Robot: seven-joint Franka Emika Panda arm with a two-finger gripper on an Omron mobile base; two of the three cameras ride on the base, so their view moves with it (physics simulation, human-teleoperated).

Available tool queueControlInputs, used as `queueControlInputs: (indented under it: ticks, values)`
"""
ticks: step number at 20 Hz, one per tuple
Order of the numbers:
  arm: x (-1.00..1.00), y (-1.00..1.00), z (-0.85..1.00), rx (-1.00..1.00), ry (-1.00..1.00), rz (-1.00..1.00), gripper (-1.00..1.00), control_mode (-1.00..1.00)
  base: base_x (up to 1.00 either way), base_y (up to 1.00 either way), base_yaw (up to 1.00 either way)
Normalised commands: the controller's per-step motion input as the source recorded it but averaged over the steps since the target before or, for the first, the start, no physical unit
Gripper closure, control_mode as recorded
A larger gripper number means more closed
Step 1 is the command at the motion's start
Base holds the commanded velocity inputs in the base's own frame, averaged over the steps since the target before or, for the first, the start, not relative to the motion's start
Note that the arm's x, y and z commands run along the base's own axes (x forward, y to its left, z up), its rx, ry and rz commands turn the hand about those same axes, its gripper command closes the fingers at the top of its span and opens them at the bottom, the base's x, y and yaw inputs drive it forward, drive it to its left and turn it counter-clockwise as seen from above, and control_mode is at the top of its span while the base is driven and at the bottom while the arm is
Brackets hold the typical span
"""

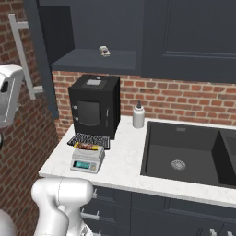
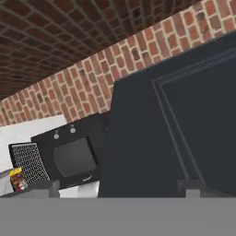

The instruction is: Pick the bar and place it on the digital scale for weighing, and close the cabinet.

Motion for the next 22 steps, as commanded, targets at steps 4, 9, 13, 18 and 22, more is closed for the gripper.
queueControlInputs:
  ticks: [4,9,13,18,22]
  values:
    - [0.03,-0.95,0.12,0.02,0.0,-0.12,-1.0,-1.0,0.0,0.0,0.0]
    - [0.25,-0.95,0.12,0.02,0.0,-0.09,-1.0,-1.0,0.0,0.0,0.0]
    - [0.53,-0.69,0.03,0.04,0.0,-0.01,-1.0,-1.0,0.0,0.0,0.0]
    - [0.93,-0.28,0.0,0.02,0.0,0.0,-1.0,-1.0,0.0,0.0,0.0]
    - [1.0,-0.11,0.0,0.0,0.0,0.01,-1.0,-1.0,0.0,0.0,0.0]
